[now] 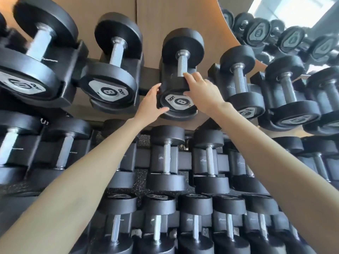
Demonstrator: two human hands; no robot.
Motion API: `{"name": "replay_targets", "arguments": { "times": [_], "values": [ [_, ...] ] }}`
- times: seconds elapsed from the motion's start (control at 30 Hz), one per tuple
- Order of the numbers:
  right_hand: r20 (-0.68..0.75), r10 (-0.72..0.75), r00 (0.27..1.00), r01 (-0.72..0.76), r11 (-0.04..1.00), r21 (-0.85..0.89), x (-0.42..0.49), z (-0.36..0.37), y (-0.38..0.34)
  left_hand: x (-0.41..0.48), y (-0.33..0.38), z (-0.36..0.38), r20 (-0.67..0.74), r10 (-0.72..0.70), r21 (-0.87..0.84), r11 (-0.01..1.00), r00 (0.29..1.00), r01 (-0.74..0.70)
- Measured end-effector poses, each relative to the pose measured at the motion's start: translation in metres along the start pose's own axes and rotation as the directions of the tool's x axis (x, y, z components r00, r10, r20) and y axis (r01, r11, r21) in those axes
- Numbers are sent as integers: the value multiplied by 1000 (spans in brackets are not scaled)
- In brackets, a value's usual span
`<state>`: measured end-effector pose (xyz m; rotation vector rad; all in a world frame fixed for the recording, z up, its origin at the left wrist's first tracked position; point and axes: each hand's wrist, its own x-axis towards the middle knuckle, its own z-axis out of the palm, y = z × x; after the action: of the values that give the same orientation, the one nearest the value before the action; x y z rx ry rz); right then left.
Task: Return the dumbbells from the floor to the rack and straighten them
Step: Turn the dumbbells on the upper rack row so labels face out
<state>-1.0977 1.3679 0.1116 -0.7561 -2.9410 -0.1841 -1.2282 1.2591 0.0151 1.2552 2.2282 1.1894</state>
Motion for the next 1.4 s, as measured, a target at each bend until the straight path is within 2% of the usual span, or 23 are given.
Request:
{"name": "replay_targets", "arguments": {
  "times": [0.2,0.3,0.43,0.57,0.67,0.77,0.9,0.97,1.1,1.17,1.27,1.4],
  "values": [
    [-4,5,1000,-6,998,-68,-2,0,-2,13,-1,5,-15,47,-95,994,999,-49],
    [9,-9,1000,10,996,-93,-4,3,-7,20,3,1,-18,59,-10,998,998,-59],
    [9,29,1000,-29,999,-24,-7,2,1,22,18,-1,16,53,117,992,998,-55],
    [-27,17,999,-13,990,140,-9,8,11,24,30,-9,76,78,284,954,994,-97],
    [-63,80,995,-56,946,319,-12,15,17,25,40,-18,123,111,417,896,986,-153],
    [-14,163,986,-136,865,482,-16,26,27,25,53,-24,154,153,535,818,976,-212],
    [48,262,964,-223,693,686,-22,36,43,28,67,-27,184,240,616,727,953,-302],
    [57,253,966,-220,684,696,-23,37,47,30,61,-31,202,277,547,764,939,-343],
    [96,131,987,-162,854,495,-13,28,45,26,31,-33,214,242,323,897,946,-303],
    [118,124,985,-159,914,374,-8,19,41,23,19,-22,170,215,201,948,962,-248],
    [82,135,987,-148,972,181,-3,6,27,23,9,-4,53,221,60,973,974,-224],
    [5,2,1000,-2,995,98,1,5,13,23,-4,5,2,100,-80,992,995,-99]
  ]
}}
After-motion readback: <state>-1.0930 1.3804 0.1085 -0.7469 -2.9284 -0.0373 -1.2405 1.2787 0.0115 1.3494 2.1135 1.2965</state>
